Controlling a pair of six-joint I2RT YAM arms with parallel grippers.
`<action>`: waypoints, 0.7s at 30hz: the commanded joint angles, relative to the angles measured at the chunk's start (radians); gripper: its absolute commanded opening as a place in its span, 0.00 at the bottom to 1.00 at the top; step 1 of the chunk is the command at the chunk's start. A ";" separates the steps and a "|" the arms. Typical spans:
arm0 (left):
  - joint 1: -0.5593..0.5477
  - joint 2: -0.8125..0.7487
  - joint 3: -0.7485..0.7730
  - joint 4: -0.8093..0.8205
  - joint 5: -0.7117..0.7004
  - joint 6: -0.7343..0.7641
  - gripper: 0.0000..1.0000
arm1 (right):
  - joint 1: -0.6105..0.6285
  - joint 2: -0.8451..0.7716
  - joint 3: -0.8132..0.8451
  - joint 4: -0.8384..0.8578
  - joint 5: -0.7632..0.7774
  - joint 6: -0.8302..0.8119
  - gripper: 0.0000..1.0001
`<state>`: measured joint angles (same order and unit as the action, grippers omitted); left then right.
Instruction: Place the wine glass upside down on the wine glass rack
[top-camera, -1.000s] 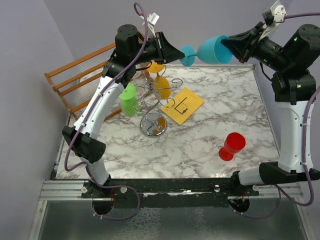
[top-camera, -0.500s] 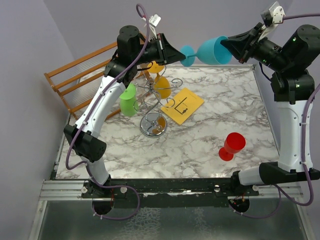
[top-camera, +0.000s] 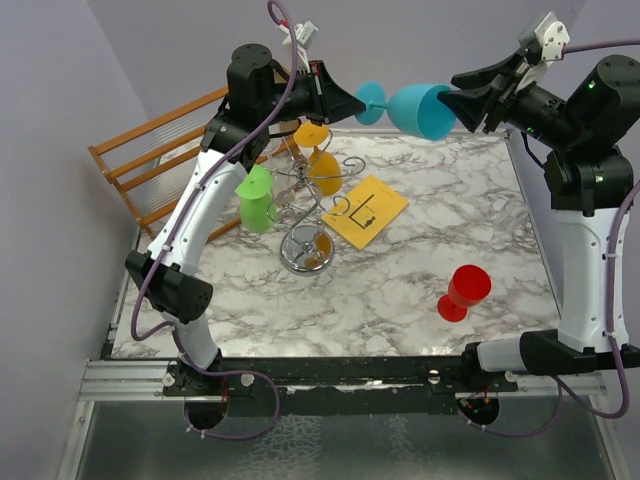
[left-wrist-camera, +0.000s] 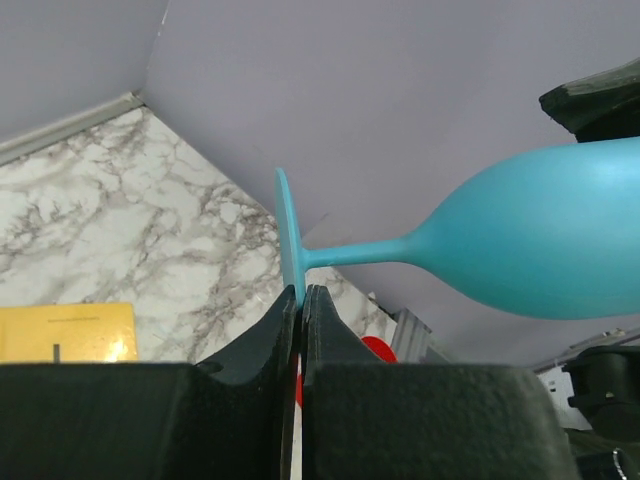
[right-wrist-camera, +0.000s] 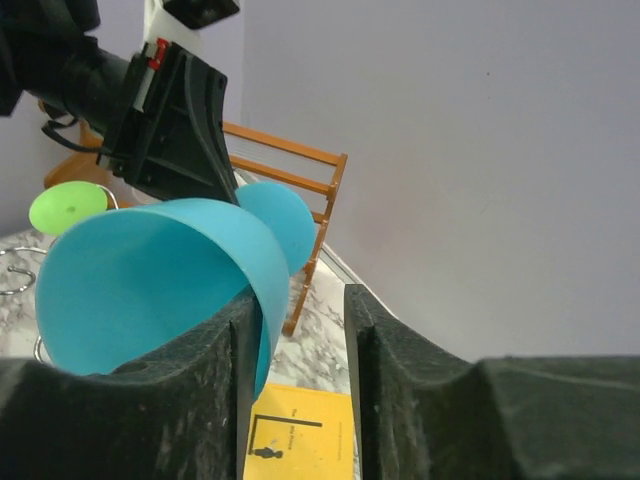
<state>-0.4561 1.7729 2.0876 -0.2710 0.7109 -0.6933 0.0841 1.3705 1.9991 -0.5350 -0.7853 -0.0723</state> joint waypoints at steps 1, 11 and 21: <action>0.029 -0.052 0.078 -0.059 -0.072 0.133 0.00 | 0.000 -0.028 0.014 -0.065 0.028 -0.076 0.43; 0.078 -0.109 0.188 -0.179 -0.325 0.467 0.00 | 0.000 -0.054 0.032 -0.157 0.185 -0.210 0.68; -0.027 -0.106 0.262 -0.238 -0.657 0.846 0.00 | 0.000 -0.092 -0.162 -0.201 0.190 -0.364 0.75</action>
<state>-0.4332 1.6810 2.3177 -0.4889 0.2489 -0.0551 0.0841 1.2968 1.9308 -0.6903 -0.5945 -0.3382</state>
